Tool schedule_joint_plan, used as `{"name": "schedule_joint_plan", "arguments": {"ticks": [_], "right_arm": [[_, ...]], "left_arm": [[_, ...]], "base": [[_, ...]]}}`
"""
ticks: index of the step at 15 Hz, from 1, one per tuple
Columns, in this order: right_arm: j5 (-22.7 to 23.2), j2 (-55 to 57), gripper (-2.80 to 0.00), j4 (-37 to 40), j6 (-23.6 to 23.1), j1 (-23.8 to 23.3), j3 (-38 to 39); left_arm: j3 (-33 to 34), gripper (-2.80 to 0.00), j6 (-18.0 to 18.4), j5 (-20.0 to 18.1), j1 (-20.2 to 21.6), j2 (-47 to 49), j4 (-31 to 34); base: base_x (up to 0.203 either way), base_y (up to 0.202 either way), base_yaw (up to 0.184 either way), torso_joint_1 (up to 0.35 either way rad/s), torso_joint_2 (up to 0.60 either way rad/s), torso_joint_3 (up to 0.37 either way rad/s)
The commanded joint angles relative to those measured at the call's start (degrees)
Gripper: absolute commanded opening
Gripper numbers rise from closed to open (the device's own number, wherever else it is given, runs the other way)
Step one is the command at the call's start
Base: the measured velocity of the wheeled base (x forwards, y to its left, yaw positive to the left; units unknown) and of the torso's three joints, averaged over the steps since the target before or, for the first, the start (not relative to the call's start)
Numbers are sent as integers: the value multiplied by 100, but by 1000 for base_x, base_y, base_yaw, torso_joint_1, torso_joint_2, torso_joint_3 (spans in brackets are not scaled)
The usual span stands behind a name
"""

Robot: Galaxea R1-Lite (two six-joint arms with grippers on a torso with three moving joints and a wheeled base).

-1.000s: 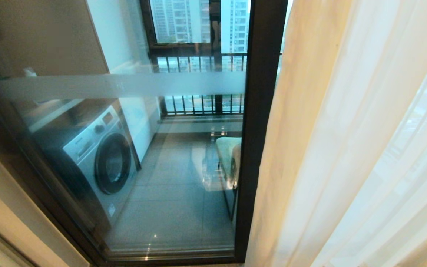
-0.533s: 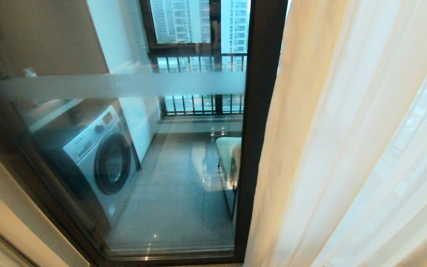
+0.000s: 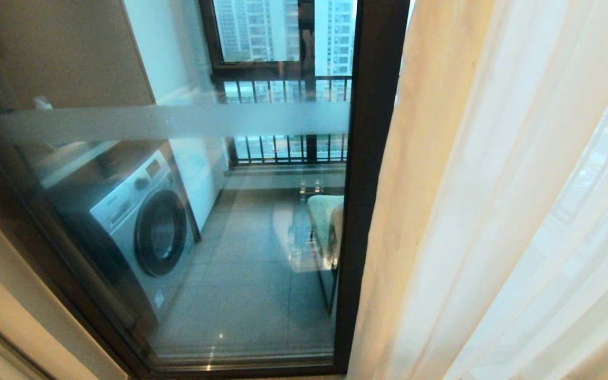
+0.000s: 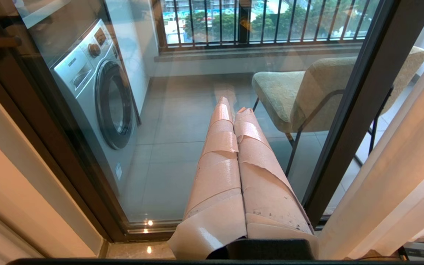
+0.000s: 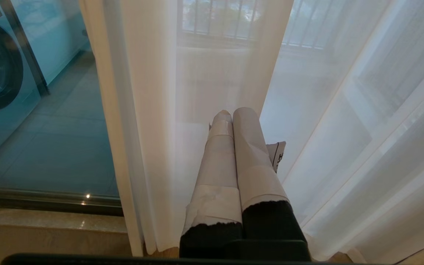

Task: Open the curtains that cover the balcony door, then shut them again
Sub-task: Close the inner curtains on both sides

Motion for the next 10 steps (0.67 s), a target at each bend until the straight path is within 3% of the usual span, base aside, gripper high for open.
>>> {"name": "schedule_joint_plan", "arguments": {"ticks": [1, 5, 10], "right_arm": [[5, 7, -280, 0, -7, 4, 0], [5, 7, -280, 0, -7, 0, 0], [5, 7, -280, 0, -7, -2, 0]], "left_arm": [[0, -280, 0, 7, 1, -2, -4], [0, -280, 0, 7, 1, -2, -4], [0, -280, -9, 16, 1, -2, -4]], "base": [[0, 0, 0, 0, 0, 0], [0, 23, -3, -2, 1, 0], [0, 177, -1, 4, 4, 4]]}}
